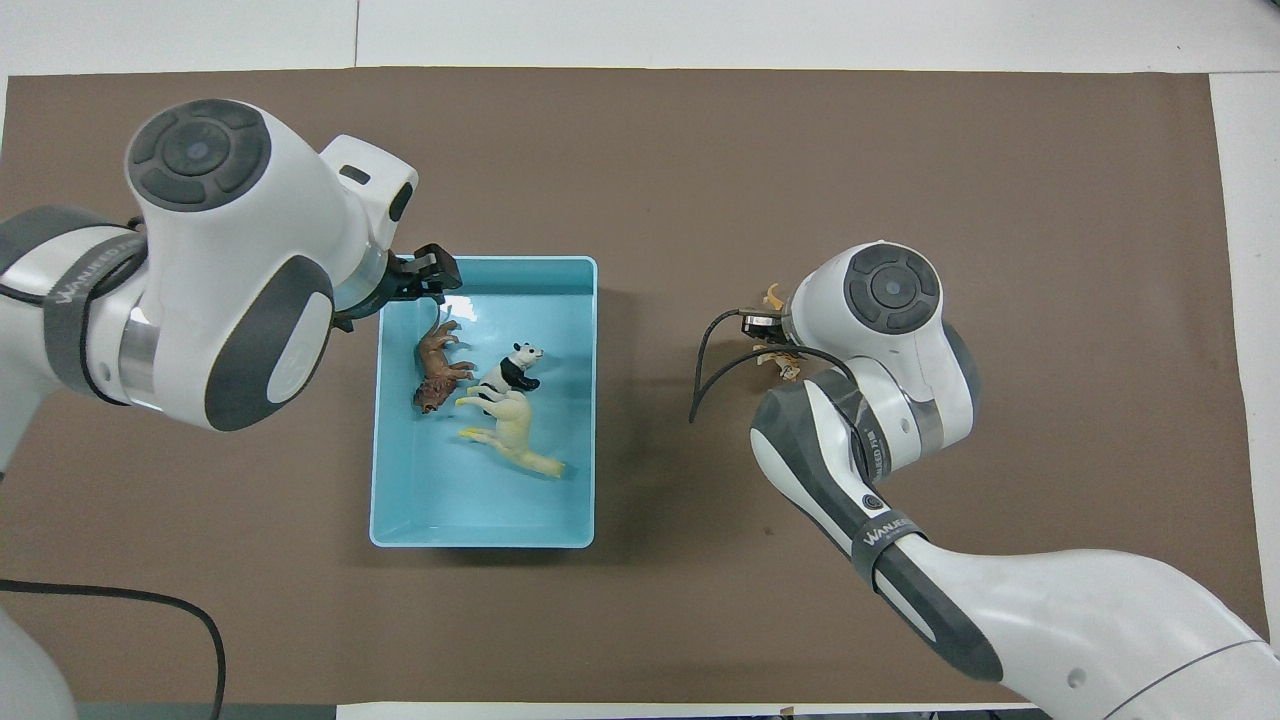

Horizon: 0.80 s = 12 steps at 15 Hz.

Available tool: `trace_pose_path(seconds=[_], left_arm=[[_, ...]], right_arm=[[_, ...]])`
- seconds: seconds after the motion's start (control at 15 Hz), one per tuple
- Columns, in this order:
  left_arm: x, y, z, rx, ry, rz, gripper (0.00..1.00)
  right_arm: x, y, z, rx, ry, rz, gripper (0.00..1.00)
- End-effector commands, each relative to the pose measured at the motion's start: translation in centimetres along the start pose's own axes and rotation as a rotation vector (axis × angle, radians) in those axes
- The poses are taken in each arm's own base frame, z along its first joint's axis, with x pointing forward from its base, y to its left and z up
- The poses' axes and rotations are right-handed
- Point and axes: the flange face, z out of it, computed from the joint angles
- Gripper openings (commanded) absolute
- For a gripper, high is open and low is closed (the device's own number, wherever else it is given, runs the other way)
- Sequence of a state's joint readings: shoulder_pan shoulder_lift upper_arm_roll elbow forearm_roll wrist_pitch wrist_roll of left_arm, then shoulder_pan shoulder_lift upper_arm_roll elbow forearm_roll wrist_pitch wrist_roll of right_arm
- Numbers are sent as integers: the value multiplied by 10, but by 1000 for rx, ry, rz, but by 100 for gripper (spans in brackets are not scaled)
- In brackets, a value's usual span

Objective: Put all toys into storage box
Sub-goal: 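Carry the tiger into the box with the right gripper while the left gripper withdraws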

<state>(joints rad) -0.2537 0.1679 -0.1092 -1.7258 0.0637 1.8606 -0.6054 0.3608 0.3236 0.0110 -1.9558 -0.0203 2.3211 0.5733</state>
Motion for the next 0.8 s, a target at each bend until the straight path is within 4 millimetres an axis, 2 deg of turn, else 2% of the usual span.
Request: trace_pose_path(seconds=[0.0, 0.13, 0.27, 0.33, 0.4, 0.47, 0.53, 0.6, 0.73], left_arm=[[27, -52, -34, -52, -13, 31, 100], [43, -92, -49, -56, -29, 111, 100], [53, -122, -61, -53, -21, 165, 100], [54, -139, -67, -52, -21, 216, 100], [58, -161, -68, -50, -36, 262, 100], [59, -172, -74, -48, -52, 292, 100], [59, -174, -87, -46, -56, 301, 100], [59, -172, -91, -42, -76, 309, 100], [60, -178, -88, -23, -117, 310, 100]], right_arm=[[14, -37, -78, -4, -39, 55, 0], [0, -93, -144, 5, -71, 69, 0], [-20, -160, -185, 39, -89, 93, 0], [-34, -190, -198, 55, -74, 78, 0], [-45, -210, -206, 72, -61, 73, 0], [-59, -229, -206, 84, -52, 68, 0], [-74, -247, -198, 78, -46, 50, 0], [-84, -260, -188, 75, -43, 42, 0], [-93, -281, -162, 74, -18, 27, 0]])
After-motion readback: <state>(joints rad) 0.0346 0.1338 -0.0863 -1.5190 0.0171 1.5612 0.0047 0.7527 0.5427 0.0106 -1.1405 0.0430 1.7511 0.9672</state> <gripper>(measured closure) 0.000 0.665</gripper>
